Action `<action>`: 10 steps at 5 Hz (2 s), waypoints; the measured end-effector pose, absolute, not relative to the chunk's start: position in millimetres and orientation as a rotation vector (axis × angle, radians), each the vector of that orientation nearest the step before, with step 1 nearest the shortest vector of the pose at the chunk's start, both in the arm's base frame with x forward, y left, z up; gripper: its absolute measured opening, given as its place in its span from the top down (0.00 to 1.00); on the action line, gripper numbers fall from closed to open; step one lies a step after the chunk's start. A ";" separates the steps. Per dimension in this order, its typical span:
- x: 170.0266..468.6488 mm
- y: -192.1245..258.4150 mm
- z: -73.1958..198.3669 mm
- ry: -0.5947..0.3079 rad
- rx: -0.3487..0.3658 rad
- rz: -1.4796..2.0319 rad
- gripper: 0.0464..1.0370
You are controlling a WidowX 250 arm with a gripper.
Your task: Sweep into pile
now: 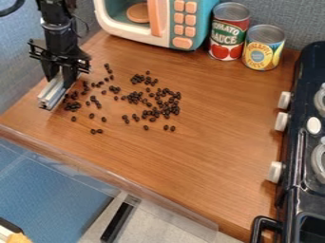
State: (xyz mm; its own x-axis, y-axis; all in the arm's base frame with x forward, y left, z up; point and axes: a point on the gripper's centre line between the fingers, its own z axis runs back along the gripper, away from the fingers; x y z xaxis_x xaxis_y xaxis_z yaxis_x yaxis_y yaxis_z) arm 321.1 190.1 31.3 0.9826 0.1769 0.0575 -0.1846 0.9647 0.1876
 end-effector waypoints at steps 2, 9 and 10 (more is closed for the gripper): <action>318.1 195.6 18.5 -0.081 0.288 0.164 0.67; 320.5 138.1 11.0 0.067 0.170 0.188 0.67; 319.8 117.1 11.4 0.080 0.136 0.178 0.67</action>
State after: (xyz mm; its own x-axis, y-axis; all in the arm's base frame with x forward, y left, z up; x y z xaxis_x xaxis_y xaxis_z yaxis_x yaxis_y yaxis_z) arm 319.8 117.1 11.4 0.9811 0.1813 -0.0670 -0.1705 0.9752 0.1414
